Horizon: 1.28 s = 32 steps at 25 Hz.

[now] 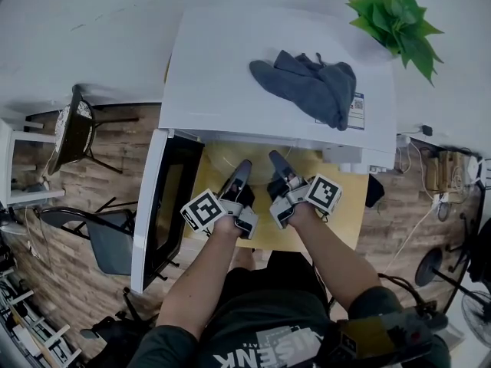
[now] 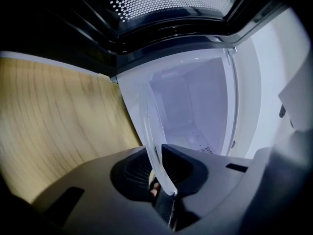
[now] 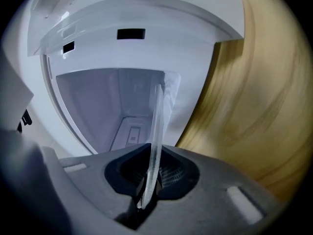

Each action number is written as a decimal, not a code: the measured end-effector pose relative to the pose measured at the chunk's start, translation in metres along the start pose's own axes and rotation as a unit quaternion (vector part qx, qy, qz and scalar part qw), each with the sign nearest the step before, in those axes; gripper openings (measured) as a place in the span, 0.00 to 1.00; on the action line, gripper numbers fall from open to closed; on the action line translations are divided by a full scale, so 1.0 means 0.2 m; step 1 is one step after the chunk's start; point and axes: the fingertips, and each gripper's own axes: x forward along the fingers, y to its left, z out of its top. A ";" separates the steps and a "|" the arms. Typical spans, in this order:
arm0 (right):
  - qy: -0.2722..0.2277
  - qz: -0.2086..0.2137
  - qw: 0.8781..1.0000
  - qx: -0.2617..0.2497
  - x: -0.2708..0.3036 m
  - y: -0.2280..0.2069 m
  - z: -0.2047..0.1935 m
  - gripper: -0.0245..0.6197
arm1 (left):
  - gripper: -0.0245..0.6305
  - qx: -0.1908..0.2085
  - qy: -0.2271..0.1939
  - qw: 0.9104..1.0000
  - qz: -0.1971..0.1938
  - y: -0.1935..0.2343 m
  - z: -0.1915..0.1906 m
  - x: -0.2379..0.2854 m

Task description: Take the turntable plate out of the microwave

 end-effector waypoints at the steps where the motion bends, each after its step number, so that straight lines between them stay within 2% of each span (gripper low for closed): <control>1: 0.004 0.003 1.000 0.002 0.00 0.01 0.00 0.10 | 0.12 0.018 -0.001 1.000 0.011 0.01 0.01 -0.01; 2: 0.009 0.007 1.000 0.005 0.00 0.02 -0.01 0.10 | 0.12 0.003 -0.006 1.000 0.000 -0.01 0.00 -0.01; 4: 0.015 0.014 1.000 0.009 -0.02 0.03 -0.01 0.10 | 0.11 -0.066 -0.024 0.996 -0.046 -0.11 -0.04 0.01; 9: 0.033 0.030 0.999 0.010 -0.06 0.08 -0.05 0.10 | 0.11 -0.099 -0.045 0.993 -0.053 -0.15 -0.09 -0.06; 20: 0.088 0.034 0.995 0.017 -0.24 0.15 -0.14 0.10 | 0.12 -0.083 -0.088 0.992 -0.031 -0.17 -0.26 -0.22; 25: 0.098 0.050 0.994 0.019 -0.29 0.24 -0.22 0.10 | 0.12 -0.081 -0.099 0.991 -0.039 -0.24 -0.29 -0.34; 32: 0.085 0.055 0.995 -0.003 -0.42 0.35 -0.38 0.10 | 0.12 -0.056 -0.065 0.995 -0.045 -0.27 -0.36 -0.55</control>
